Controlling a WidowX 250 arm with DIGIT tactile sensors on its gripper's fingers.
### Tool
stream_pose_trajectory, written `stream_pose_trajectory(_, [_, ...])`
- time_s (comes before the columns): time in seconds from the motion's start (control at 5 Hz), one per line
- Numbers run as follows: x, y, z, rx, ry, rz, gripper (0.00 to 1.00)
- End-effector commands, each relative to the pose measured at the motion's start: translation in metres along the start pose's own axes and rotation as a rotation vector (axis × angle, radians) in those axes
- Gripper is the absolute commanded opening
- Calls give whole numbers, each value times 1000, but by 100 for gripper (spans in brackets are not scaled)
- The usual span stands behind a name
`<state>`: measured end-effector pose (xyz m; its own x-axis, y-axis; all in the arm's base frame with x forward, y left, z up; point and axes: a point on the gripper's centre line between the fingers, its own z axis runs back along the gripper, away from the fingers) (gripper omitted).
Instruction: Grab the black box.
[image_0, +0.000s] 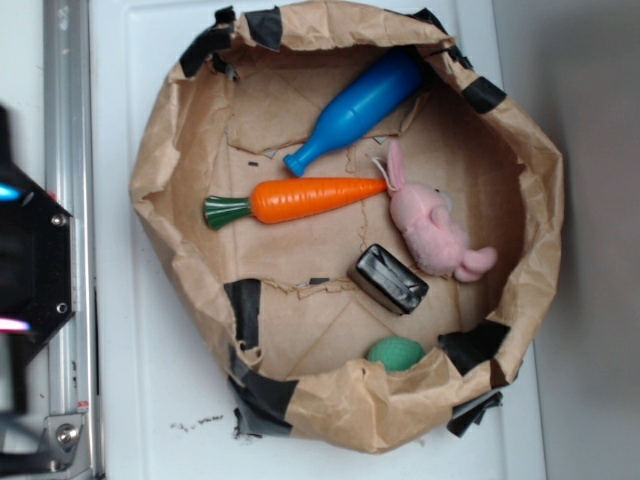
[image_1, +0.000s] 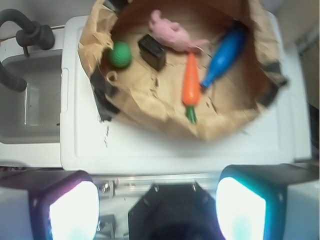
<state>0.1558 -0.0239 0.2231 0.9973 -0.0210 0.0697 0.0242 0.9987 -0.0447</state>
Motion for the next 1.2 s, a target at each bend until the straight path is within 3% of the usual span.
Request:
stream_pose_trajectory(0.0, [84,-8,-18,34,-159,-103,100])
stream_pose_trajectory(0.4, [117,13,-72,-4,-176,-286,100])
stream_pose_trajectory(0.6, [117,40,-91,-29,-178,-402,100])
stream_pose_trajectory(1.0, [113,48,-101,-11,-171,-474,100])
